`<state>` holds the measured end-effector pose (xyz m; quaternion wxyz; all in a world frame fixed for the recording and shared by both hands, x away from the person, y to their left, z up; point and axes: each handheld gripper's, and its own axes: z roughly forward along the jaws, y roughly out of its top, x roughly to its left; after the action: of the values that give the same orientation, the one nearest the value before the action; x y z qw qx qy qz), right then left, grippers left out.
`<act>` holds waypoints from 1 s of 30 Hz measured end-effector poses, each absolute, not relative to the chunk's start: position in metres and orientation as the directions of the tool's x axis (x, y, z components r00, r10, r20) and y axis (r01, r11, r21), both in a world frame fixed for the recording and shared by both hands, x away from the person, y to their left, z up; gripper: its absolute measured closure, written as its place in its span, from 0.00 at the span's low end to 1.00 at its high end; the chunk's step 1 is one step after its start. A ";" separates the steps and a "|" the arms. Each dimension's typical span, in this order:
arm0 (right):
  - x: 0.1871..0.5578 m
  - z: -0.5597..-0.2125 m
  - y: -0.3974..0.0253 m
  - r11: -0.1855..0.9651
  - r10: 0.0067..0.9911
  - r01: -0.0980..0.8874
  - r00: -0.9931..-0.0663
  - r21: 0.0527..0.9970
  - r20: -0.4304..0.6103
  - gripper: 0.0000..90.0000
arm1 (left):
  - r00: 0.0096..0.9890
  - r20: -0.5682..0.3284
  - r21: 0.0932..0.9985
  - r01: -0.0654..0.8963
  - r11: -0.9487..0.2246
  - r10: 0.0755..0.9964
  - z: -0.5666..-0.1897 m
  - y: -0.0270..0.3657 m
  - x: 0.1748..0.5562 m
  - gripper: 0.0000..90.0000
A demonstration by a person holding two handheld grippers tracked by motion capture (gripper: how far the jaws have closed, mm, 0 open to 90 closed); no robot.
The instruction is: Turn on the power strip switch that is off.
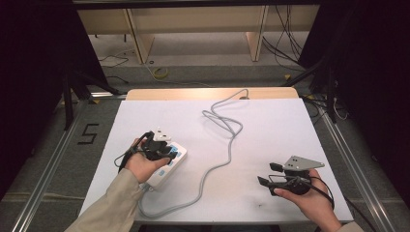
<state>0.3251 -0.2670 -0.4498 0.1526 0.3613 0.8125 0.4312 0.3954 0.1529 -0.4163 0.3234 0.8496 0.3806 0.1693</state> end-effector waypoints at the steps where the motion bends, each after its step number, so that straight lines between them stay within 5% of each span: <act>1: 0.325 -0.450 -0.267 0.367 0.719 0.456 -0.692 0.811 0.064 0.35 | 0.650 0.037 0.688 0.534 -0.492 0.759 -0.415 0.153 0.395 0.71; 30: 0.326 -0.450 -0.267 0.368 0.716 0.455 -0.695 0.811 0.065 0.35 | 0.548 0.065 0.827 0.438 -0.353 0.834 -0.411 0.186 0.374 0.31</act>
<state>0.3258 -0.2669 -0.4498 0.1513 0.3600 0.8131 0.4317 0.3741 0.1862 -0.4115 0.3992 0.7840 0.4054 0.2481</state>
